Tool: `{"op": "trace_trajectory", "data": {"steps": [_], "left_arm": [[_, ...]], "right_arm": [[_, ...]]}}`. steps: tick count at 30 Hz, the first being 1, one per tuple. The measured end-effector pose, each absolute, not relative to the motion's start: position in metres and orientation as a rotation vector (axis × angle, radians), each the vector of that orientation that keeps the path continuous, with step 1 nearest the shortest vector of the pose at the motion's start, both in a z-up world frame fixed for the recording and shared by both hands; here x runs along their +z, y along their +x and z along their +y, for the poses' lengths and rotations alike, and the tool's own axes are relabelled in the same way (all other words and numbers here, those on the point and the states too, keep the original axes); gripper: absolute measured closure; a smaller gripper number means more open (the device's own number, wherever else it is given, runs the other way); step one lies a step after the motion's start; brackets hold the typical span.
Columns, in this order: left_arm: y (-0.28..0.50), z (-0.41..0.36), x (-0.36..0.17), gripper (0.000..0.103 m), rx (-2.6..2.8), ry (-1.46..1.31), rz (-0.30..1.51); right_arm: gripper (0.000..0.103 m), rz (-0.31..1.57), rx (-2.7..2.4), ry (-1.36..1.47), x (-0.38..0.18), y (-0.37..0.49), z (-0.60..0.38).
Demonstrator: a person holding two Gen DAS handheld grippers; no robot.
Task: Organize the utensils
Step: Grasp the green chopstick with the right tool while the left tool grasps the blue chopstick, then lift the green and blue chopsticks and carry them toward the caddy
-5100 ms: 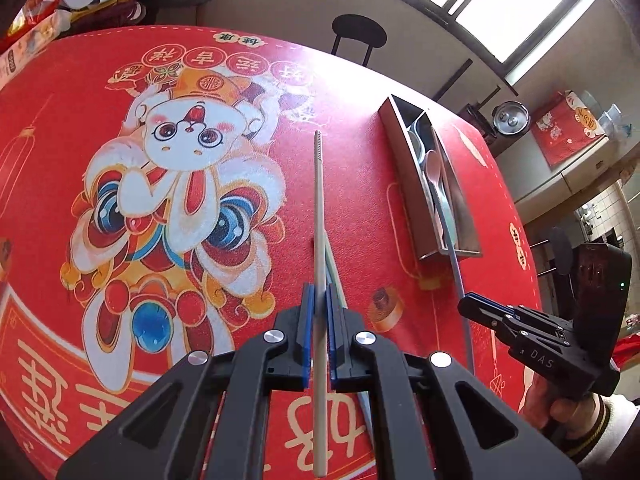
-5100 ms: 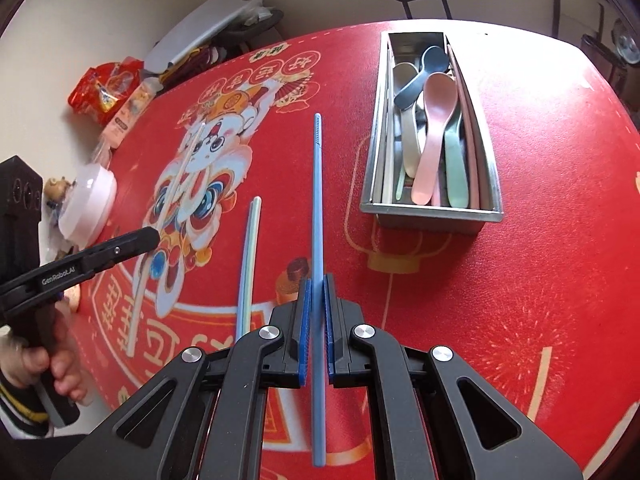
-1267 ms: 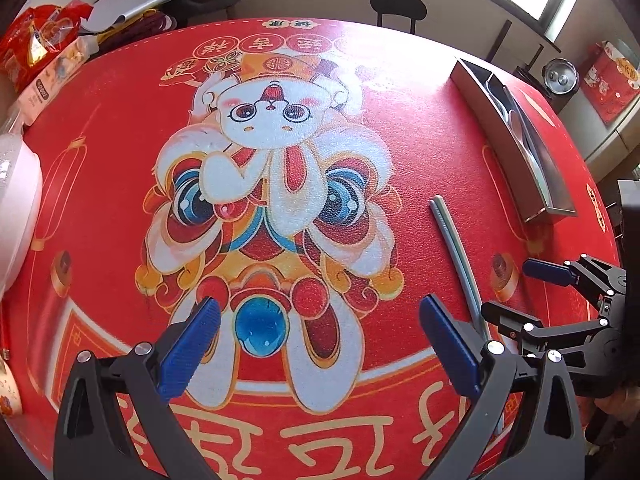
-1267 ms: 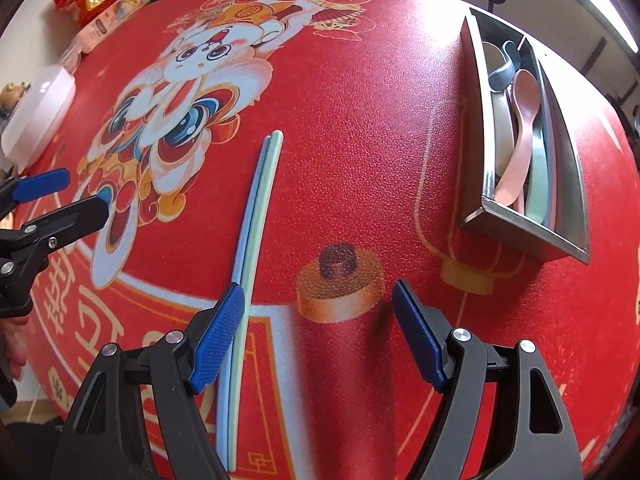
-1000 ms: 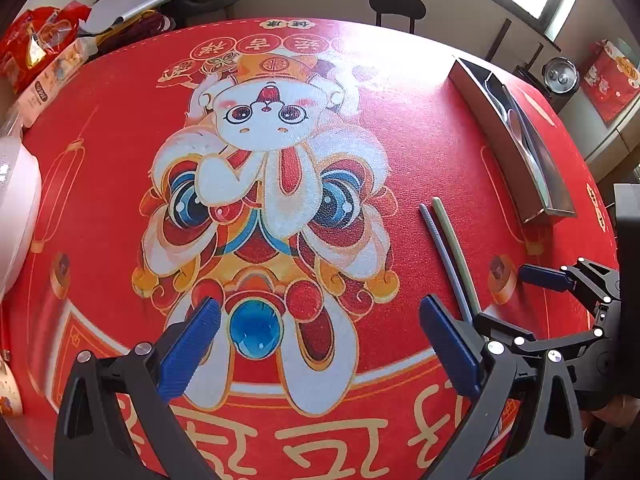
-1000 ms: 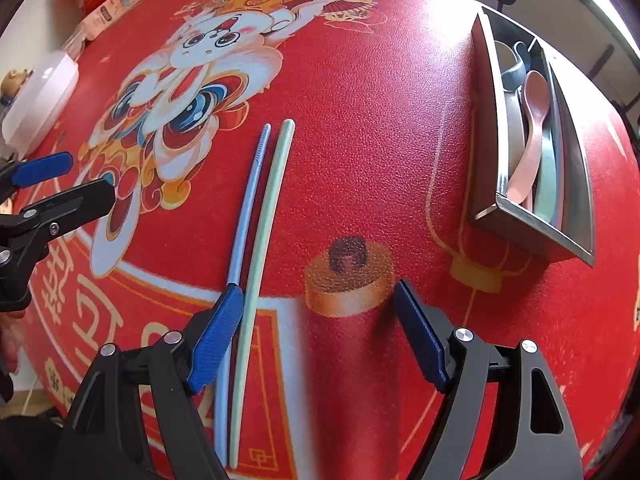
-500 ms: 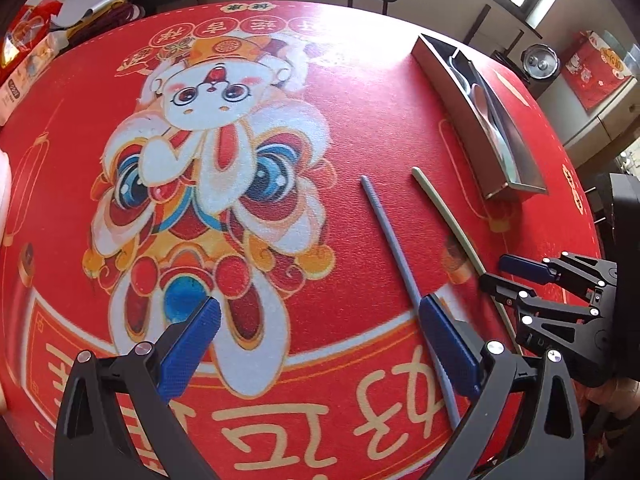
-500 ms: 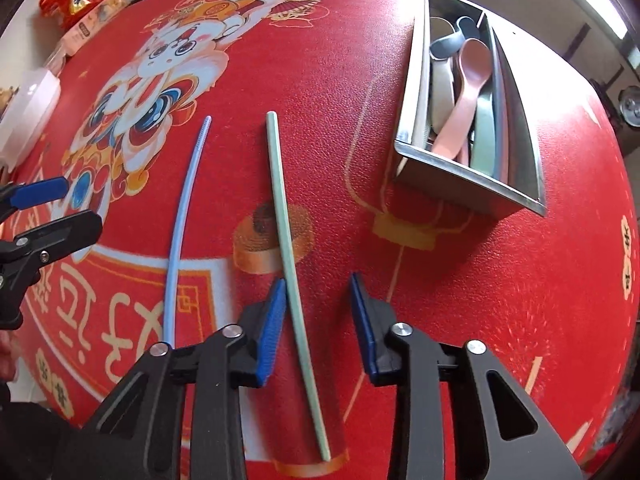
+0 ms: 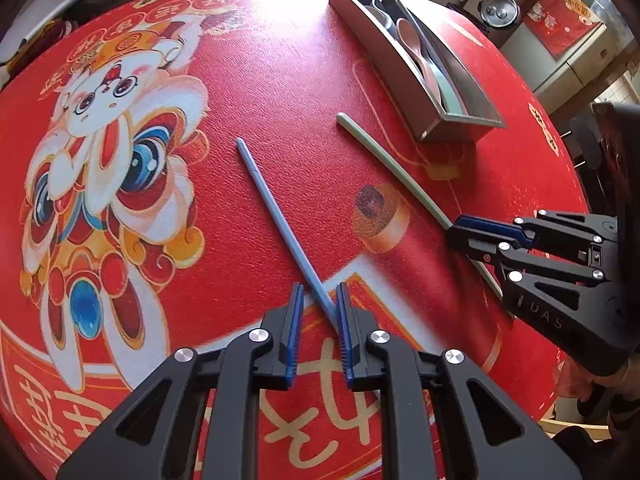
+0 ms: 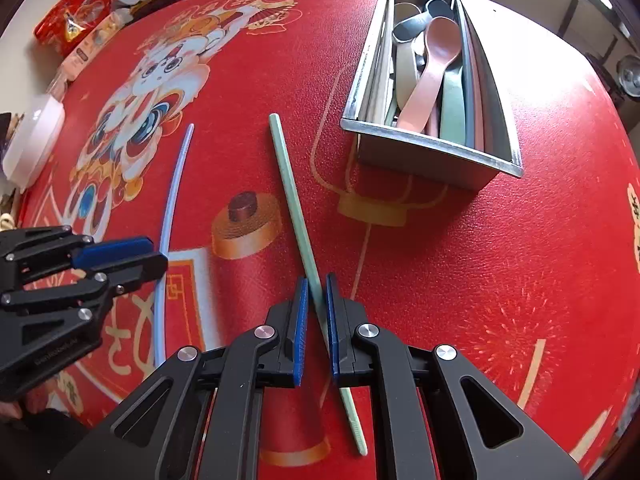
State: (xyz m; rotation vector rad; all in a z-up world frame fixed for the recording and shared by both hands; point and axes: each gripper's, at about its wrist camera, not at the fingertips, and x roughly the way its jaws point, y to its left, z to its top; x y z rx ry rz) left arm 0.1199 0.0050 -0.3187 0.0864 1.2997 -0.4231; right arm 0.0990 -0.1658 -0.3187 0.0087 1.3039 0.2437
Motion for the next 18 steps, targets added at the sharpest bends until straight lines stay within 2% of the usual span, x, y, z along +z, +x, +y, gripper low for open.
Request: {"op": "trace_trajectory", "data": {"steps": [11,18], "left_arm": [[0.132,0.015,-0.319,0.095,-0.379,0.084,1.271],[0.141,0.046,-0.321,0.095,-0.323,0.01,1.274]], "right_arm": [[0.094,1.317,0.26,0.064,-0.32,0.104,-0.168],[0.095,1.329,0.28,0.094,-0.322,0.105,-0.167]]}}
